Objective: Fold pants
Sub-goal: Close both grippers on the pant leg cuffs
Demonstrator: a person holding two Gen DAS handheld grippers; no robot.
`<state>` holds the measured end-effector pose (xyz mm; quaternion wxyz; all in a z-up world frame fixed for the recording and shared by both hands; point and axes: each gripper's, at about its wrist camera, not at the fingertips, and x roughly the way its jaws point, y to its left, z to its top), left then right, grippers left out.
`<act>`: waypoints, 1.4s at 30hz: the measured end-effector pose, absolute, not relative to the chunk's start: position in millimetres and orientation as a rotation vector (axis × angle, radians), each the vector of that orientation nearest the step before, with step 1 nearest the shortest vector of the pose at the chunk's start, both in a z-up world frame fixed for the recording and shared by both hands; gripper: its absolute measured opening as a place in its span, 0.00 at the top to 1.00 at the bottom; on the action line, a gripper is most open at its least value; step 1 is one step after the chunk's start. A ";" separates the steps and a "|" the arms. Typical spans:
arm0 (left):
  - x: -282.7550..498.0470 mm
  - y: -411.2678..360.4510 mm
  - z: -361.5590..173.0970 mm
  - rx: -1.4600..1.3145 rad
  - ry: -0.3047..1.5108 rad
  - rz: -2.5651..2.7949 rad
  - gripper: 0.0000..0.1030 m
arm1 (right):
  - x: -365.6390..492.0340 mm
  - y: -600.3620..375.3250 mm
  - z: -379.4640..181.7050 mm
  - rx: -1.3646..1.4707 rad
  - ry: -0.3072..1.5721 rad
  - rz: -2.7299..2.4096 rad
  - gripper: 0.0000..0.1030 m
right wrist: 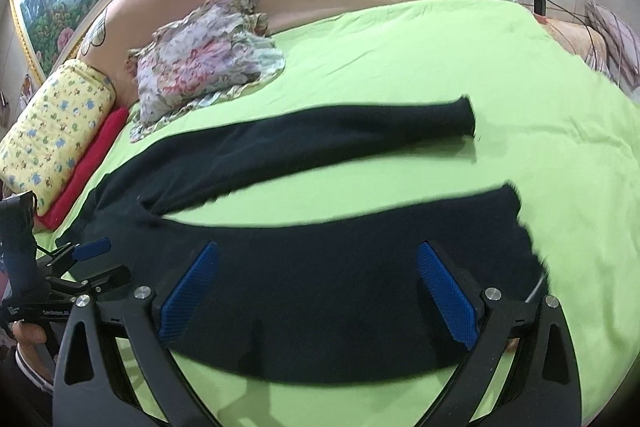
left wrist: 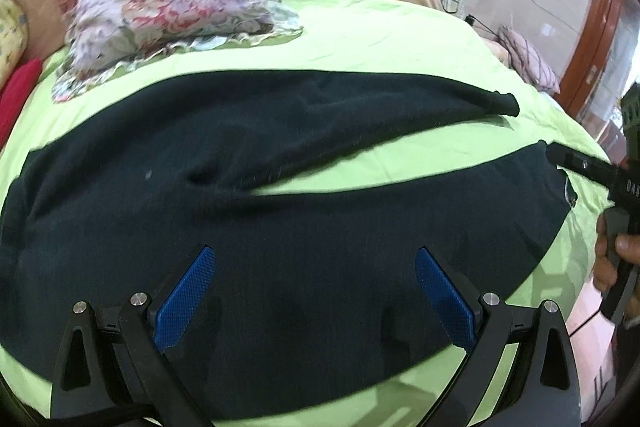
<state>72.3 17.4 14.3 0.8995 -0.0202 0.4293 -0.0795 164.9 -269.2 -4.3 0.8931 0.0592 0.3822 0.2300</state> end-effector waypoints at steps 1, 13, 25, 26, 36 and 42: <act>76.0 17.3 15.4 -0.037 0.890 -0.174 0.03 | 171.3 -271.8 -1.7 0.130 0.796 0.477 0.03; 166.2 26.5 41.5 0.024 0.920 -0.303 0.03 | 269.1 -323.0 21.5 0.233 0.880 0.441 0.19; 274.8 19.8 29.6 0.157 1.015 -0.439 0.03 | 344.7 -337.7 -4.9 0.205 1.049 0.412 0.42; 283.3 15.7 27.2 0.177 1.031 -0.473 0.03 | 350.3 -337.8 -8.6 0.203 1.064 0.418 0.43; 347.2 -17.5 -3.8 0.314 1.144 -0.602 0.03 | 381.6 -330.5 -33.6 0.201 1.187 0.517 0.74; 359.2 -20.2 -31.7 0.271 1.266 -0.658 0.30 | 375.1 -325.7 -21.8 0.160 1.136 0.556 0.92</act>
